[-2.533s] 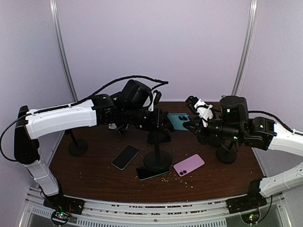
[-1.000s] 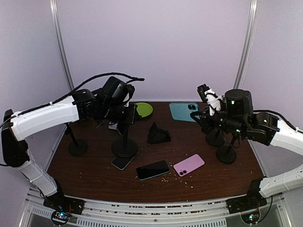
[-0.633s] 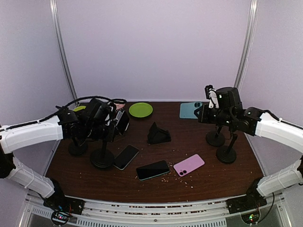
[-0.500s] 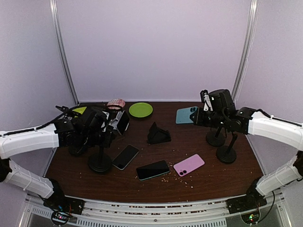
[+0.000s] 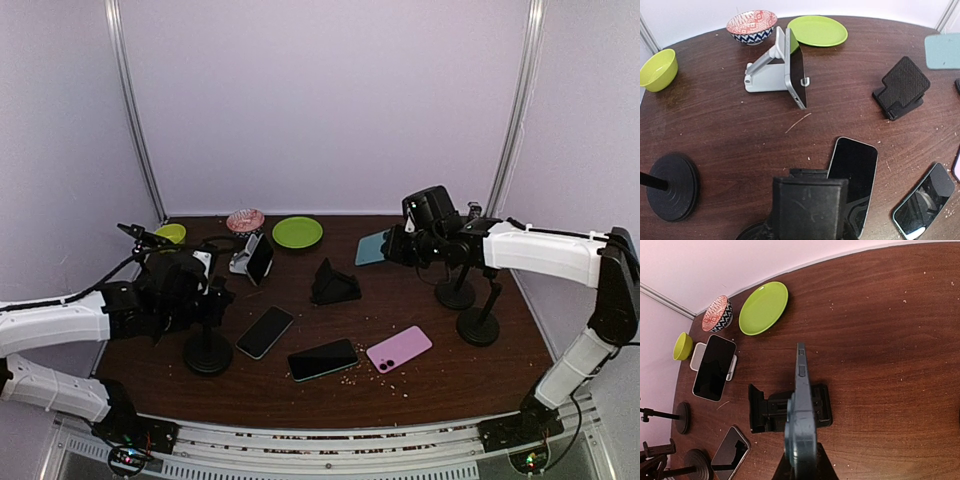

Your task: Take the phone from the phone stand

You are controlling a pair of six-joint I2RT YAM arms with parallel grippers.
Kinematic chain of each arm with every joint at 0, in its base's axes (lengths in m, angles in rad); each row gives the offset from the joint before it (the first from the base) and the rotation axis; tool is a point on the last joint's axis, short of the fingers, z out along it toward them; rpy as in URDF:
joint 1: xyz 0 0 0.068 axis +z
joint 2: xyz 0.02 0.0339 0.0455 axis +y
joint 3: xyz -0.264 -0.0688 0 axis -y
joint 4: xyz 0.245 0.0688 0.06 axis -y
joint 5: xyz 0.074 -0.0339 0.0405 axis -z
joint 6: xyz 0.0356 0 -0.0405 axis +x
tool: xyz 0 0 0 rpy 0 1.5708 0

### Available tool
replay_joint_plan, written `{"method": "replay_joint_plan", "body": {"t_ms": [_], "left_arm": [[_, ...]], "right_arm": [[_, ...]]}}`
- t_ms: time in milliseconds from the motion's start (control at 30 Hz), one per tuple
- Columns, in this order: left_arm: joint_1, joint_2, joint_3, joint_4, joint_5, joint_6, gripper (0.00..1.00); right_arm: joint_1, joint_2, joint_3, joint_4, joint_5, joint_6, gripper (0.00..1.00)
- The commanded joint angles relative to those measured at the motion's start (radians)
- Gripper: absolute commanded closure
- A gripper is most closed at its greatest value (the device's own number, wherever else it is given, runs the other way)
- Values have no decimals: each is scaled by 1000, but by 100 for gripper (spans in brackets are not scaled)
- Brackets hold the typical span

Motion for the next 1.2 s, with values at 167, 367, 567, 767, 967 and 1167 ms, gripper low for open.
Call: {"method": "replay_joint_plan", "body": {"t_ms": [167, 367, 567, 767, 967, 1167], "left_arm": [[5, -115, -80, -20, -40, -53, 86], [6, -169, -93, -59, -50, -46, 72], [5, -207, -83, -83, -49, -40, 59], [5, -225, -21, -125, -27, -12, 45], [5, -203, 91, -174, 15, 38, 40], [5, -97, 250, -245, 39, 66, 39]], "right_arm": [[-14, 88, 36, 64, 13, 56, 100], [-31, 99, 18, 64, 32, 66, 100], [-40, 100, -12, 67, 21, 86, 100], [-43, 95, -48, 65, 15, 95, 99], [-51, 85, -82, 61, -10, 115, 93], [-58, 77, -113, 61, -48, 141, 82]]}}
